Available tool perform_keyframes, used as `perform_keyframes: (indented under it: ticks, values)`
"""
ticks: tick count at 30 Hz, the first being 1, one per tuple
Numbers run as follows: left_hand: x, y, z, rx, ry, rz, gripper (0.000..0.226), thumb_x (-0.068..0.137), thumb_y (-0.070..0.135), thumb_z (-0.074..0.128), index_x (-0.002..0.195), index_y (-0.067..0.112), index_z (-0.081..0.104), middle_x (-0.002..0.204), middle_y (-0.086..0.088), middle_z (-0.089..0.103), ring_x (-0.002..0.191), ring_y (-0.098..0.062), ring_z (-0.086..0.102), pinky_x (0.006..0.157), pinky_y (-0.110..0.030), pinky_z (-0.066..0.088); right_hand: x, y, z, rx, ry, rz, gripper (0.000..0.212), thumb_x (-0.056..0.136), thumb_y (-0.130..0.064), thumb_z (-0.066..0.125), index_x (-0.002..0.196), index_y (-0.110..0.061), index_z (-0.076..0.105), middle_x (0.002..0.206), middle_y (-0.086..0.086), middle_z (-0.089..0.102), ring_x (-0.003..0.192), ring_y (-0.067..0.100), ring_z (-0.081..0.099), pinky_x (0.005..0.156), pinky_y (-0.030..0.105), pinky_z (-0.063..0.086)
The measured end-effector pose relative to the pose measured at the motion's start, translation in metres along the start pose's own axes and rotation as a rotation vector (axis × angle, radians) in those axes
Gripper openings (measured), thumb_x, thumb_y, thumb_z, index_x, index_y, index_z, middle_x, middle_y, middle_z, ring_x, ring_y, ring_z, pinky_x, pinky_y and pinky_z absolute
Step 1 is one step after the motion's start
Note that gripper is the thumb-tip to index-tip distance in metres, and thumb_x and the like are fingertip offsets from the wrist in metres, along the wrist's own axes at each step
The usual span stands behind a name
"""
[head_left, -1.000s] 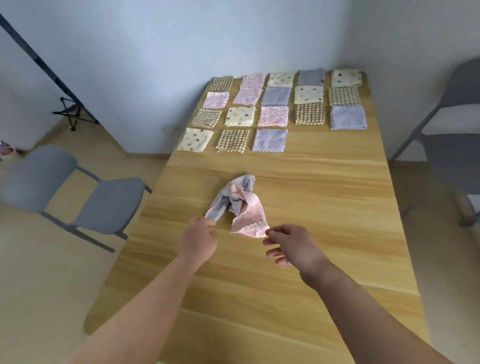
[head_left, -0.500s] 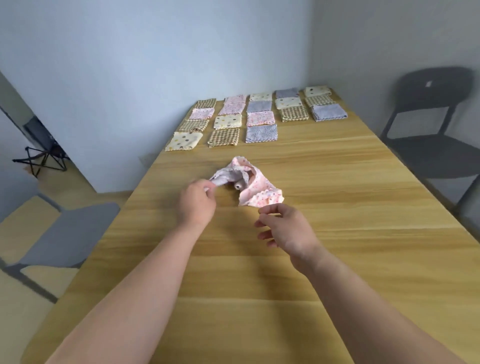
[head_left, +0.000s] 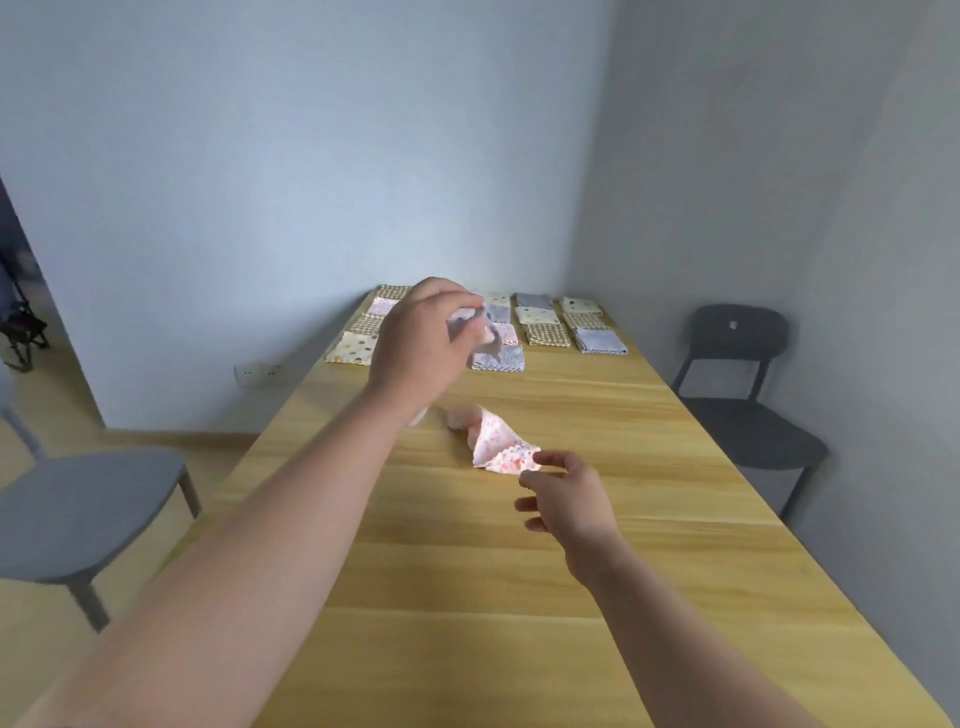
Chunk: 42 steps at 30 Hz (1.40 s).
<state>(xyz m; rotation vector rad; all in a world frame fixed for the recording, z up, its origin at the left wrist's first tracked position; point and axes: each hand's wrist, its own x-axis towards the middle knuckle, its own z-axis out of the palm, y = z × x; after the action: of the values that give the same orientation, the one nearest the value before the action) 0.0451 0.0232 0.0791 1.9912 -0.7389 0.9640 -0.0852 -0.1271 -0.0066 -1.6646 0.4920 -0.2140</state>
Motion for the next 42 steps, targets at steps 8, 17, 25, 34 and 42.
perform_keyframes:
  ticks: [8, 17, 25, 34, 42]
  values:
    - [-0.007, 0.043, -0.033, -0.428, -0.128, -0.287, 0.018, 0.083, 0.020, 0.082, 0.079, 0.035, 0.073, 0.082, 0.016, 0.076, 0.078, -0.001, 0.070, 0.074, -0.022, 0.054, -0.013, -0.044, -0.040, -0.038, 0.032, -0.248, 0.061, 0.084, -0.038, 0.079, 0.135, -0.030, 0.046, 0.120, -0.006, 0.059, 0.102, 0.012, 0.066, 0.078, 0.027, 0.053]
    - [-0.034, 0.052, -0.023, -0.490, -0.238, -0.283, 0.025, 0.081, 0.008, 0.080, 0.086, 0.030, 0.069, 0.085, 0.014, 0.071, 0.080, -0.006, 0.064, 0.074, -0.025, 0.052, -0.025, -0.029, -0.061, -0.124, -0.094, -0.154, 0.068, 0.077, -0.026, 0.088, 0.132, -0.025, 0.049, 0.109, 0.005, 0.067, 0.092, 0.019, 0.071, 0.082, 0.036, 0.061]
    - [-0.037, 0.032, -0.016, -0.399, -0.351, -0.287, 0.036, 0.086, 0.003, 0.076, 0.101, 0.035, 0.075, 0.102, 0.012, 0.076, 0.088, -0.010, 0.070, 0.082, -0.035, 0.059, 0.005, -0.017, -0.092, -0.224, 0.042, -0.066, 0.056, 0.079, 0.000, 0.075, 0.129, -0.016, 0.058, 0.090, 0.003, 0.075, 0.077, 0.017, 0.067, 0.078, 0.036, 0.060]
    - [-0.024, 0.037, -0.013, -0.024, -0.531, -0.231, 0.032, 0.095, 0.013, 0.065, 0.112, 0.041, 0.068, 0.102, 0.003, 0.071, 0.085, -0.010, 0.065, 0.076, -0.024, 0.050, 0.025, -0.068, -0.109, -0.492, 0.209, -0.391, 0.015, 0.102, -0.019, 0.054, 0.103, -0.020, 0.069, 0.073, -0.006, 0.065, 0.050, 0.008, 0.049, 0.039, 0.015, 0.035]
    - [-0.030, 0.039, -0.006, -0.086, -0.709, -0.254, 0.019, 0.077, 0.002, 0.067, 0.068, 0.017, 0.064, 0.073, 0.006, 0.057, 0.063, -0.009, 0.047, 0.061, -0.032, 0.036, 0.020, -0.079, -0.105, -0.198, 0.189, -0.483, 0.012, 0.098, -0.029, 0.064, 0.090, -0.020, 0.067, 0.076, -0.006, 0.064, 0.057, -0.002, 0.050, 0.047, 0.013, 0.037]
